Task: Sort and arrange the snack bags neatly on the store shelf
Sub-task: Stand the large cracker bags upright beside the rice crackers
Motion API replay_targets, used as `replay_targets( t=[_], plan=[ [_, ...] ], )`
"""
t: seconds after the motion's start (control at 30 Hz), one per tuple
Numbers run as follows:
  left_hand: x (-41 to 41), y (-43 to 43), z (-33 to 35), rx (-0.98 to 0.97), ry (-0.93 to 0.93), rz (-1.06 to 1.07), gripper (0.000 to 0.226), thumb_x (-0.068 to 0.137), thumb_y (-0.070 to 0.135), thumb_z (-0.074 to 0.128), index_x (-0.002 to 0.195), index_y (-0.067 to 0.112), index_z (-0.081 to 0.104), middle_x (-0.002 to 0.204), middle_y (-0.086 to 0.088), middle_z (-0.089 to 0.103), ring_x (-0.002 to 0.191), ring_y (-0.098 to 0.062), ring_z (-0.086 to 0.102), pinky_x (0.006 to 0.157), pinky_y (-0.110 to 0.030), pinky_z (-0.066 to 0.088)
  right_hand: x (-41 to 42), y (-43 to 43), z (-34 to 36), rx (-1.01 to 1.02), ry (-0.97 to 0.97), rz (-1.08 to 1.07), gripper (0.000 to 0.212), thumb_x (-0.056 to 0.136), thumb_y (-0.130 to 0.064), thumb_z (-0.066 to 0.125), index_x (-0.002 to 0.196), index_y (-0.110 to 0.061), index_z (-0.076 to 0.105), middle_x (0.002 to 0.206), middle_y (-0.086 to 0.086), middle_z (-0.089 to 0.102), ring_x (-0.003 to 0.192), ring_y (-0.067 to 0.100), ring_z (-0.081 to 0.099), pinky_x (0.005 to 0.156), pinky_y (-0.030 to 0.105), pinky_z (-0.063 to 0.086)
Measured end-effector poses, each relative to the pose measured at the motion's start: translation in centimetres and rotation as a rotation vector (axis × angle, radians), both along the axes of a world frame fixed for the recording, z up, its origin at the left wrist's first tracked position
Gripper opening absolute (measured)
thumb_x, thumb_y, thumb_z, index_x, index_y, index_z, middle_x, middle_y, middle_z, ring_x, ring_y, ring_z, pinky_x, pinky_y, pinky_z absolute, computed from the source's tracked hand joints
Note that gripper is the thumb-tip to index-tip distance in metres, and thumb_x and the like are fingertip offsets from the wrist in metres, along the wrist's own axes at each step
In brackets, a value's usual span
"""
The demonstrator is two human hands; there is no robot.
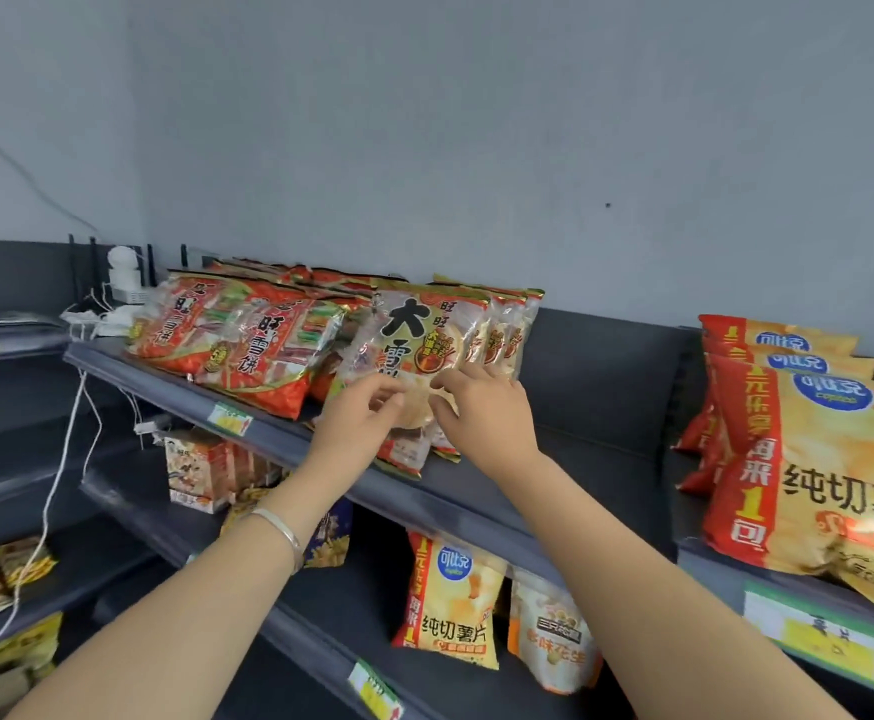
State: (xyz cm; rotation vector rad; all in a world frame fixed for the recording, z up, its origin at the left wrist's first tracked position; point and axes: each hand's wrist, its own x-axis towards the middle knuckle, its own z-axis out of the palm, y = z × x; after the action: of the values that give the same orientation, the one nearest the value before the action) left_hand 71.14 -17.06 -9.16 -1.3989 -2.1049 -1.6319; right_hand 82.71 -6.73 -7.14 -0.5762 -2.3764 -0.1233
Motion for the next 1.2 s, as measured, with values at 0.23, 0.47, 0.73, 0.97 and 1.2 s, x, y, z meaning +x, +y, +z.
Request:
replay_targets(
  t=[0.23,0.47,0.73,0.97,1.2],
  plan=[
    [-8.4,1.2,0.1,-0.063,0.147,-0.022,0.021,0.093,0.020,0.054,0.113,0.018,0.062,0.109,0.006,0.061,0.103,-0.013,0.056,0.089,-0.033,0.047,-6.5,0.8,-1.0,-0.096,0.129,-0.059,0.031,0.096,-0.027,0.052,0.124,-0.020,0.062,0.121,0.005,0.061,0.114,0.033,0.053,0.088,0.042,0.044],
    [-13.1,5.0,-0.6,-0.081,0.236,0.015,0.042,0.090,0.024,0.060,0.130,0.023,0.051,0.134,-0.005,0.047,0.120,-0.023,0.047,0.094,-0.032,0.038,-8.9,3.8,-1.7,-0.298,0.400,-0.260,0.052,0.090,-0.043,0.061,0.132,-0.014,0.049,0.134,0.005,0.048,0.121,0.026,0.047,0.093,0.039,0.045],
    [-16.1,8.5,-1.5,-0.110,-0.134,-0.113,0.076,0.089,0.031,0.062,0.150,0.022,0.018,0.155,-0.007,0.014,0.144,-0.024,0.017,0.115,-0.042,0.019,-11.0,7.4,-2.7,-0.782,0.586,-0.103,0.073,0.078,-0.055,0.070,0.133,-0.017,0.041,0.138,0.003,0.038,0.121,0.020,0.047,0.094,0.033,0.042],
    [-18.5,10.6,-1.0,-0.123,-0.335,-0.255,0.100,0.072,0.072,0.058,0.152,0.030,0.013,0.158,0.003,0.017,0.145,-0.019,0.017,0.117,-0.047,0.018,-12.6,9.0,-3.2,-0.913,0.692,-0.065,0.083,0.053,-0.072,0.070,0.121,-0.032,0.044,0.125,-0.004,0.057,0.110,0.019,0.060,0.094,0.047,0.051],
    [-21.2,13.0,-0.1,-0.173,-0.653,-0.464,0.089,0.072,0.061,0.063,0.147,0.028,0.026,0.150,-0.004,0.036,0.134,-0.028,0.037,0.109,-0.046,0.030,-12.5,8.9,-2.3,-1.084,0.841,0.013,0.066,0.053,-0.048,0.079,0.106,-0.032,0.044,0.114,0.004,0.065,0.096,0.025,0.070,0.084,0.048,0.058]
  ],
)
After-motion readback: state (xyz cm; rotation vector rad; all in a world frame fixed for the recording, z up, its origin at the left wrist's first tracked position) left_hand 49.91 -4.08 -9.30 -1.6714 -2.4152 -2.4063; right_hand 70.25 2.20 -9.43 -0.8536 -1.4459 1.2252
